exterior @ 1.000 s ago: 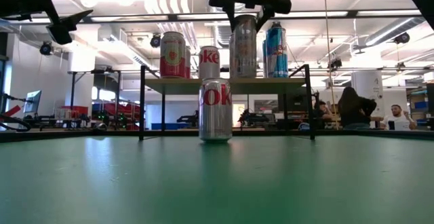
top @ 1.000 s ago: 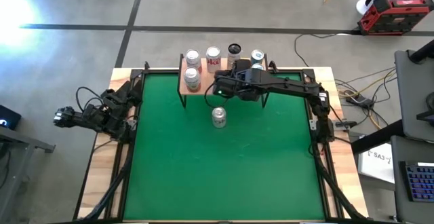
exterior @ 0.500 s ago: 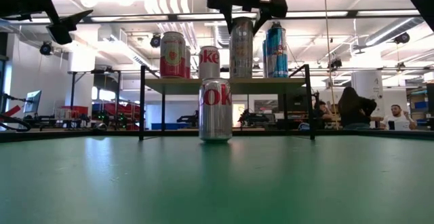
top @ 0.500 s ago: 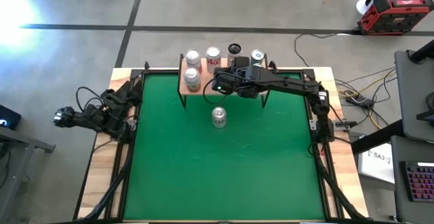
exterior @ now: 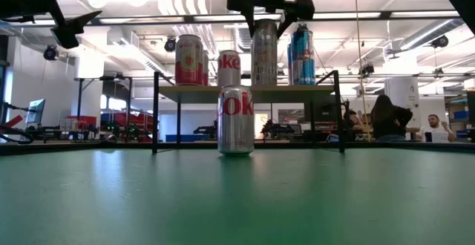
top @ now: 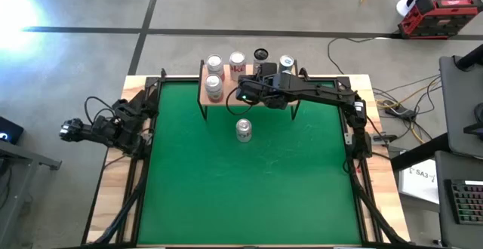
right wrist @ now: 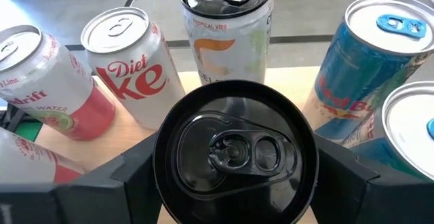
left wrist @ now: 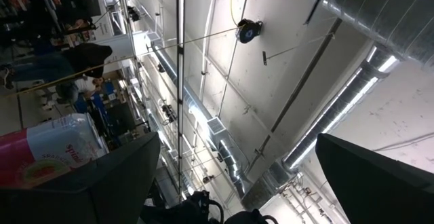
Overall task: Place canned beverage on shelf
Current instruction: Put the white-yellow soda can on the shelf aligned with the other white-yellow soda can
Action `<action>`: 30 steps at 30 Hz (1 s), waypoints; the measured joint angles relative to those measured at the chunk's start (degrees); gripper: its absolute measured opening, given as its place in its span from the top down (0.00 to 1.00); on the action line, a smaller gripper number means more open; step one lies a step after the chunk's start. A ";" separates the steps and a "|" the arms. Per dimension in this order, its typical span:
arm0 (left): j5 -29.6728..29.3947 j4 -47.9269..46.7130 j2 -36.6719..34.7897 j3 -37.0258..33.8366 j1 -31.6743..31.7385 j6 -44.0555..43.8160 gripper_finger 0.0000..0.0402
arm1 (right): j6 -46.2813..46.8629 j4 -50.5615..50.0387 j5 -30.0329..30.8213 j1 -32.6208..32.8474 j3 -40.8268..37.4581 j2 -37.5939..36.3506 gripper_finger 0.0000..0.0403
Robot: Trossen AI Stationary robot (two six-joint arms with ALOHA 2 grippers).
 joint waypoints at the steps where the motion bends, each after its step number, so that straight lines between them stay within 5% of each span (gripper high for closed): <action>1: 0.00 0.00 0.00 0.00 0.00 0.00 0.05 | -0.14 -0.01 0.01 0.00 0.00 0.00 0.34; 30: 0.00 0.00 0.00 0.01 0.01 0.00 0.05 | -1.69 0.35 0.81 0.00 -0.35 0.11 0.33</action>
